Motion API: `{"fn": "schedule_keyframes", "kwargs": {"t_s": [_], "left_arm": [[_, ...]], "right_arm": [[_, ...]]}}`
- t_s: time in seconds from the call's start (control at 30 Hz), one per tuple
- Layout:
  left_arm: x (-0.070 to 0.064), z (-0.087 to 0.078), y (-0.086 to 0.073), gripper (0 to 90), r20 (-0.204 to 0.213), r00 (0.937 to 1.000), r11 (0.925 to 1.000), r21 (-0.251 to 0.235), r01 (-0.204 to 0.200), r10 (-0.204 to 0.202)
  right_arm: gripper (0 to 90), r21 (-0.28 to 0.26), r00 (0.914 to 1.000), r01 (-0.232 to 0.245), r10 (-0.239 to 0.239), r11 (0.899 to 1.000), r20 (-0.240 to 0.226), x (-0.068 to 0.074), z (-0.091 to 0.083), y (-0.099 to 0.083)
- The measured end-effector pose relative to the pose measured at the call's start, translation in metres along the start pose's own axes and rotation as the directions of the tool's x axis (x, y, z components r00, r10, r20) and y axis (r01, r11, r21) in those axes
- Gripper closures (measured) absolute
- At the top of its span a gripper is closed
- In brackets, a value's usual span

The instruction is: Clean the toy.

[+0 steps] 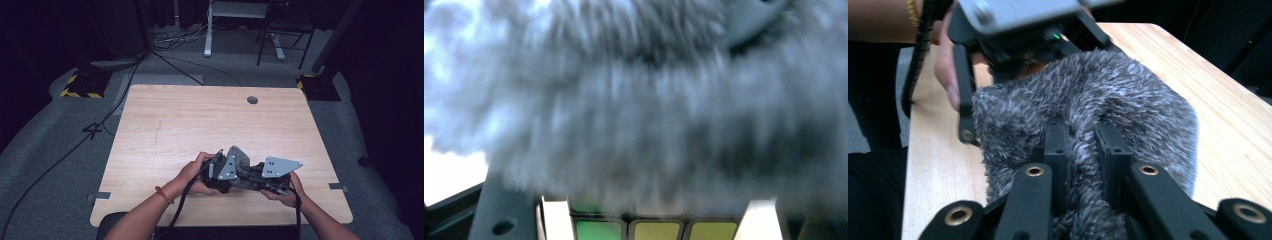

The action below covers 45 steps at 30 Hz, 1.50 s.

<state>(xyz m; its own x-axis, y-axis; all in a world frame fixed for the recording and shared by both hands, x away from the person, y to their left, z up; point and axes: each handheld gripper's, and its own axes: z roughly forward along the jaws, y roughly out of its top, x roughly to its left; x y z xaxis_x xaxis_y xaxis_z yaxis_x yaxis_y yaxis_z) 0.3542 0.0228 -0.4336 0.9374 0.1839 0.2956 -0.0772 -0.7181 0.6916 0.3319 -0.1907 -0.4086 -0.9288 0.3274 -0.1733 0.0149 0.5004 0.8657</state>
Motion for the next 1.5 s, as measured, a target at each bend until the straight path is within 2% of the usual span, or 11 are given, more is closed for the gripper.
{"fn": "schedule_keyframes", "kwargs": {"t_s": [0.17,0.3,0.4,0.53,0.63,0.7,0.8,0.87,1.0,1.27,1.5], "left_arm": [[0.003,-0.010,-0.001,33.3,-0.007,0.9997,0.9990,-0.037,0.024,-0.024],[0.006,-0.020,0.000,33.3,0.006,0.9991,0.9925,-0.115,0.043,-0.043],[0.005,-0.023,0.002,33.3,-0.011,0.9994,0.9915,-0.127,0.030,-0.032],[0.006,-0.020,0.000,33.1,0.001,0.9990,0.9907,-0.129,0.044,-0.044],[0.002,-0.016,-0.001,32.8,-0.022,0.9995,0.9942,-0.106,0.018,-0.020],[0.000,-0.012,-0.001,32.9,-0.009,0.9998,0.9959,-0.089,0.018,-0.019],[0.000,-0.010,-0.001,33.0,-0.004,0.9997,0.9956,-0.091,0.024,-0.025],[0.000,-0.010,-0.001,33.1,-0.002,0.9996,0.9957,-0.088,0.028,-0.029],[0.002,-0.012,-0.001,33.3,-0.006,0.9997,0.9953,-0.094,0.023,-0.024],[0.003,-0.019,0.000,33.3,-0.007,0.9996,0.9928,-0.117,0.027,-0.028],[0.002,-0.012,0.000,33.4,0.021,0.9995,0.9963,-0.082,0.025,-0.024]], "right_arm": [[78.6,0.030,0.9975,-0.054,0.053,0.998,0.047,-0.016,-0.007,-0.015],[78.6,0.057,0.9918,-0.119,0.116,0.991,0.054,-0.032,-0.004,-0.031],[78.5,0.011,0.9857,-0.167,0.168,0.986,-0.019,-0.037,-0.002,-0.036],[78.6,-0.040,0.9862,-0.162,0.161,0.986,-0.041,-0.032,-0.008,-0.028],[78.6,-0.084,0.9828,-0.175,0.169,0.981,-0.075,-0.030,-0.012,-0.026],[78.6,-0.106,0.9839,-0.161,0.152,0.981,-0.094,-0.027,-0.015,-0.020],[78.5,-0.097,0.9922,-0.114,0.108,0.989,-0.062,-0.021,-0.015,-0.015],[78.4,-0.105,0.9912,-0.123,0.117,0.987,-0.062,-0.021,-0.016,-0.015],[78.5,-0.051,0.9942,-0.106,0.105,0.993,-0.021,-0.021,-0.010,-0.018],[78.6,0.054,0.9901,-0.140,0.140,0.989,0.006,-0.029,0.004,-0.034],[78.6,-0.060,0.9946,-0.103,0.101,0.993,-0.023,-0.019,-0.012,-0.014]]}}
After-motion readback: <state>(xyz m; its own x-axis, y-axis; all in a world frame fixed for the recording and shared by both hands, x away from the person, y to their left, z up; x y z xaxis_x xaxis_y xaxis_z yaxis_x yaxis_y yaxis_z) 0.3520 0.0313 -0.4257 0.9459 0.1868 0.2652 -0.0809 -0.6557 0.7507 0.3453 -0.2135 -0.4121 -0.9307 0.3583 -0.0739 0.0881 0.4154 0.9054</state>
